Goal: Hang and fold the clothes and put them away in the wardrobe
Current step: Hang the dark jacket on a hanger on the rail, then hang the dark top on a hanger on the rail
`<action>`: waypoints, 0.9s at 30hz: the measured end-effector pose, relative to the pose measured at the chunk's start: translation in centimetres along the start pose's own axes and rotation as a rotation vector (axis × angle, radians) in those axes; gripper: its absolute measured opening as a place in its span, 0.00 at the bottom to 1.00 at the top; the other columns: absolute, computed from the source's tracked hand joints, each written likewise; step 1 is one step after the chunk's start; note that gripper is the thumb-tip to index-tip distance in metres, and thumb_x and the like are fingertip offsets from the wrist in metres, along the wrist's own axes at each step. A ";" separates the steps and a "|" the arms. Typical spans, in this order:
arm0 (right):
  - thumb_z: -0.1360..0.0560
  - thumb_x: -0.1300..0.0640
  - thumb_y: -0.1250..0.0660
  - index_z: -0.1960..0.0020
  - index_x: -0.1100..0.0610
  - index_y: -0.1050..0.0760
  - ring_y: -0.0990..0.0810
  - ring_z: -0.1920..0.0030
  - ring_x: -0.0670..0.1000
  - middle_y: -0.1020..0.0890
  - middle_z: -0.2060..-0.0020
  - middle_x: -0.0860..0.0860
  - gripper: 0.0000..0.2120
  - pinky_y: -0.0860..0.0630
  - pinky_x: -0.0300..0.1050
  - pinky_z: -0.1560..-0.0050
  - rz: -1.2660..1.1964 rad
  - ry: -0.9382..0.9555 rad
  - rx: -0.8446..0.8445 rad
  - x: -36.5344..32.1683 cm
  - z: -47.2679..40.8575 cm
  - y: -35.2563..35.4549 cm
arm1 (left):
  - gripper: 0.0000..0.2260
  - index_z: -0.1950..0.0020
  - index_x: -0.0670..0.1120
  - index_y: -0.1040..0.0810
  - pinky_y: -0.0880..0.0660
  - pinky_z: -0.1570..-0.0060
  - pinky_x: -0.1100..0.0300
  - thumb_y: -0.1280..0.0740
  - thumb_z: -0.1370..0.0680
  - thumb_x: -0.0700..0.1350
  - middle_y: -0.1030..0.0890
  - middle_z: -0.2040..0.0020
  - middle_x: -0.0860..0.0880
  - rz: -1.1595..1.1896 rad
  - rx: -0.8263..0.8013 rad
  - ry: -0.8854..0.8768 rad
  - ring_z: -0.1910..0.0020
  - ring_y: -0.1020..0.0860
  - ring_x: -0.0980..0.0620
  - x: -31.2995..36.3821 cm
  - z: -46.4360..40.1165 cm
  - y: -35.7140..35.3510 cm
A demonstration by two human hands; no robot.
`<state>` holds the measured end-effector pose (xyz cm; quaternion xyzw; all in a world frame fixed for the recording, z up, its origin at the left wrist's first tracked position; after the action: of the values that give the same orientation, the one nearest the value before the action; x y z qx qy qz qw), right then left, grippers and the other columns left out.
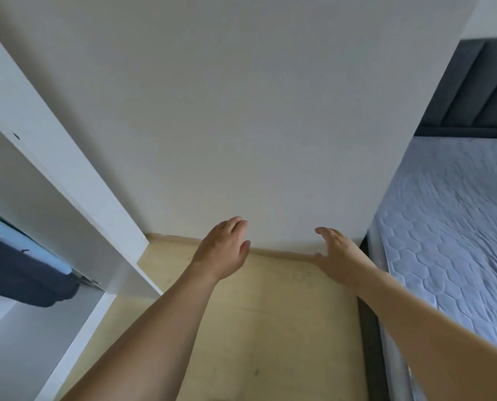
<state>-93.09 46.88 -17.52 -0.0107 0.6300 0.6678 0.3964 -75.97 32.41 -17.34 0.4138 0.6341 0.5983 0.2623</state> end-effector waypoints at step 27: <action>0.23 0.57 0.39 0.25 0.54 0.42 0.26 0.39 0.55 0.36 0.27 0.53 0.28 0.31 0.42 0.52 -0.036 -0.359 -0.139 46.6 17.8 10.3 | 0.19 0.30 0.42 0.31 0.32 0.35 0.53 0.39 0.20 0.47 0.31 0.29 0.46 0.100 -0.316 0.049 0.34 0.30 0.44 39.6 -0.6 -20.6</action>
<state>-122.01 87.20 -29.20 0.0700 0.5012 0.6936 0.5127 -101.38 66.45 -30.89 0.3837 0.5167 0.7128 0.2787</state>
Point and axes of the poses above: each hand's wrist, its own z-axis away from the middle knuckle, its own y-axis out of the back of the hand, x = y × z, the point moved 6 cm from there along -z, towards the middle knuckle
